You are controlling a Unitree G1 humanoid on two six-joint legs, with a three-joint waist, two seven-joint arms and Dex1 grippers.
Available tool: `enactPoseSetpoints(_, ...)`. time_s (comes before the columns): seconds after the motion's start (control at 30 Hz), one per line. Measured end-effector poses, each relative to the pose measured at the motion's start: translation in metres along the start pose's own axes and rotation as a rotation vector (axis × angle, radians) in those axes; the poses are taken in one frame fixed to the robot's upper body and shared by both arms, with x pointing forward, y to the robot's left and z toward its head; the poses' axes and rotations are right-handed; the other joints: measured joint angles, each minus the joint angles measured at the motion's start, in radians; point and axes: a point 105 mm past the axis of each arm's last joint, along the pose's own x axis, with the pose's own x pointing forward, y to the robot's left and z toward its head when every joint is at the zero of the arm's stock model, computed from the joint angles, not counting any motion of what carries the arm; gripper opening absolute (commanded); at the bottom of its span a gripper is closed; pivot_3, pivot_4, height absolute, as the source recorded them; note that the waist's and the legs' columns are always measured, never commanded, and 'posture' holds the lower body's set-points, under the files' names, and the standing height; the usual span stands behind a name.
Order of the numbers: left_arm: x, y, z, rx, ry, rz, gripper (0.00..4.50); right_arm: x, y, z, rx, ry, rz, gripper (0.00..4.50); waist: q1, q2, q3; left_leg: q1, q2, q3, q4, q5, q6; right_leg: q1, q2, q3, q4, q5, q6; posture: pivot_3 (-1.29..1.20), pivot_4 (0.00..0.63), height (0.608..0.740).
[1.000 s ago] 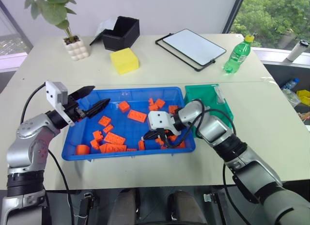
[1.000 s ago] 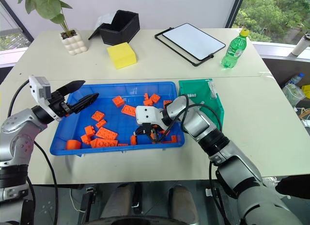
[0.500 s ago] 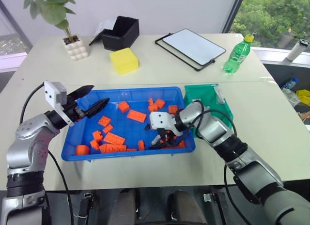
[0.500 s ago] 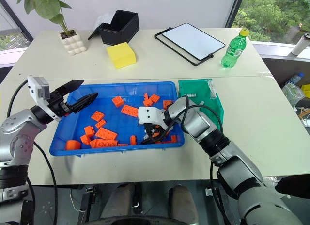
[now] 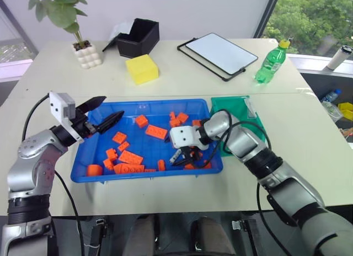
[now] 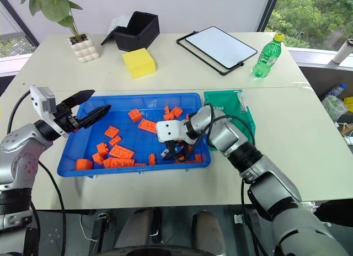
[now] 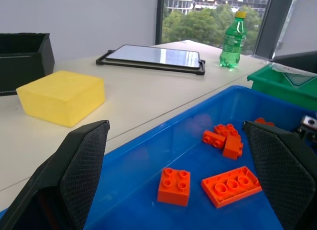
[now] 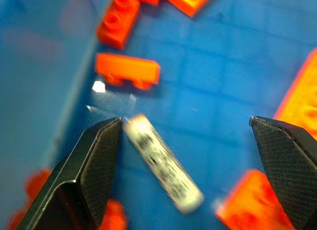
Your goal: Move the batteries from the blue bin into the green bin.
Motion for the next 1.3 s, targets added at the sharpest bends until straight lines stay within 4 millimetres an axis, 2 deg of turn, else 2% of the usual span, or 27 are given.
enactPoseSetpoints(0.27, 0.001, 0.000, 0.000, -0.003, -0.006, 0.004, 4.50, -0.001, -0.001, -0.003, -0.034, 0.003, -0.003, 4.23, -0.001, 0.000, 0.000, 0.001, 0.000, 0.000, 0.000, 0.000, 0.000, 0.001, 0.000, 0.000, 0.000, 0.000, 0.000, 0.00, 0.150, 0.740)
enactPoseSetpoints(0.3, 0.001, 0.000, 0.000, -0.003, -0.006, 0.005, 4.50, -0.001, -0.001, -0.003, -0.033, 0.002, -0.002, 4.00, -0.001, 0.000, 0.000, 0.001, 0.000, 0.000, 0.000, 0.000, 0.000, 0.001, 0.000, 0.000, 0.000, 0.000, 0.000, 0.00, 0.150, 0.740)
enactPoseSetpoints(0.37, 0.001, 0.000, 0.000, -0.003, -0.006, 0.006, 4.50, -0.001, 0.000, -0.003, -0.031, 0.002, 0.005, 3.38, -0.001, 0.000, 0.000, 0.002, 0.000, 0.000, 0.000, 0.000, 0.000, 0.001, 0.000, 0.000, 0.000, 0.000, 0.000, 0.00, 0.150, 0.740)
enactPoseSetpoints(0.57, 0.001, 0.000, 0.000, 0.000, -0.008, 0.010, 4.50, 0.004, 0.005, -0.004, -0.011, -0.006, 0.050, 0.34, -0.003, 0.000, 0.000, 0.003, 0.000, 0.000, 0.000, 0.000, 0.000, 0.002, 0.000, 0.000, 0.000, 0.000, 0.000, 0.00, 0.150, 0.740)
enactPoseSetpoints(0.6, 0.000, 0.001, 0.000, 0.001, -0.008, 0.011, 4.50, 0.005, 0.004, -0.003, -0.008, -0.011, 0.053, 0.08, -0.003, 0.000, 0.000, 0.004, 0.000, 0.000, -0.001, 0.000, 0.000, 0.003, 0.000, 0.000, 0.000, 0.000, 0.000, 0.00, 0.150, 0.740)
enactPoseSetpoints(0.87, 0.000, 0.002, 0.001, 0.004, -0.012, 0.017, 4.50, 0.007, 0.002, -0.003, 0.004, -0.016, 0.060, 0.08, -0.004, 0.000, 0.000, 0.006, 0.000, 0.000, -0.002, 0.000, 0.000, 0.004, 0.000, 0.000, 0.000, 0.000, 0.000, 0.00, 0.150, 0.740)
enactPoseSetpoints(1.03, -0.001, 0.002, 0.002, 0.003, -0.013, 0.012, 4.50, -0.002, -0.005, 0.001, 0.081, -0.033, 0.015, 0.08, -0.002, 0.000, 0.000, 0.002, 0.000, 0.000, -0.001, 0.000, 0.000, 0.002, -0.001, 0.000, 0.000, 0.000, 0.000, 0.00, 0.150, 0.740)
enactPoseSetpoints(1.1, -0.002, 0.000, 0.003, 0.001, -0.003, -0.012, 4.50, -0.021, -0.018, 0.011, 0.139, -0.086, -0.048, 0.08, -0.001, 0.001, 0.001, -0.003, 0.000, 0.000, 0.000, 0.000, 0.000, -0.003, -0.001, 0.000, 0.000, 0.000, 0.000, 0.00, 0.150, 0.740)
enactPoseSetpoints(1.2, 0.001, -0.005, 0.009, -0.001, 0.000, -0.088, 4.50, -0.070, -0.045, 0.035, 0.137, -0.149, -0.188, 0.08, 0.002, 0.001, 0.001, -0.006, 0.000, 0.000, 0.000, 0.000, 0.000, -0.006, -0.001, -0.001, 0.000, 0.000, 0.000, 0.00, 0.150, 0.740)
enactPoseSetpoints(1.3, 0.011, -0.012, 0.022, 0.019, -0.018, -0.173, 4.50, -0.113, -0.058, 0.041, 0.150, -0.172, -0.318, 0.08, 0.006, 0.001, 0.001, -0.006, -0.001, -0.001, -0.001, 0.000, 0.000, -0.004, -0.001, -0.001, -0.002, 0.000, 0.000, 0.00, 0.150, 0.740)
